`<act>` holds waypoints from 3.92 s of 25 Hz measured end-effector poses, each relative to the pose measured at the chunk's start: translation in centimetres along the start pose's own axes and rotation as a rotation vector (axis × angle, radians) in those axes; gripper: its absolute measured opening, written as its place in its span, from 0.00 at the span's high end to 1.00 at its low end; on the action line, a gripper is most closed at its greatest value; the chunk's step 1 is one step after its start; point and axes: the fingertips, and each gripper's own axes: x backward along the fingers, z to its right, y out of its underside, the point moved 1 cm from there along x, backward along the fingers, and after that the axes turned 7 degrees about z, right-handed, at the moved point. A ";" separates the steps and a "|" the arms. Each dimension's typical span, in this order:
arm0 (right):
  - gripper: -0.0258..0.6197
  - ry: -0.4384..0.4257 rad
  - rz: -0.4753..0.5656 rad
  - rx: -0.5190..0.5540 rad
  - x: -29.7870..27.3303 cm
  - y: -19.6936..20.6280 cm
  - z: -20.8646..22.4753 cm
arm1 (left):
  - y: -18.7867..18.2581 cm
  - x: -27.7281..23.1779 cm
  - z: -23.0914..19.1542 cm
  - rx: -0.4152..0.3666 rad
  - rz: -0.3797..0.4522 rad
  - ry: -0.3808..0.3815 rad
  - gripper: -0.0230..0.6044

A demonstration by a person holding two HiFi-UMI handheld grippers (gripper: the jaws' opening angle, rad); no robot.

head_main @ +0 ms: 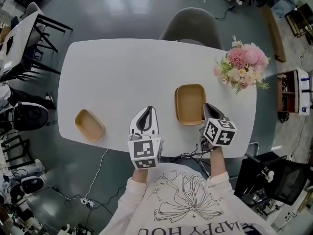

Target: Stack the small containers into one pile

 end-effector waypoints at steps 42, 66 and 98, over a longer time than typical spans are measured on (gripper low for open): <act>0.72 -0.400 -0.001 0.394 -5.0 3.5 -23.8 | 3.8 11.2 -14.5 0.173 0.051 -0.416 0.94; 0.73 -0.532 -0.245 0.543 -9.6 17.8 -46.3 | 9.9 22.7 -35.2 0.358 0.033 -0.558 0.94; 0.92 -0.359 -0.096 0.259 -6.7 10.2 -37.7 | 5.9 17.1 -29.5 0.275 0.057 -0.340 0.94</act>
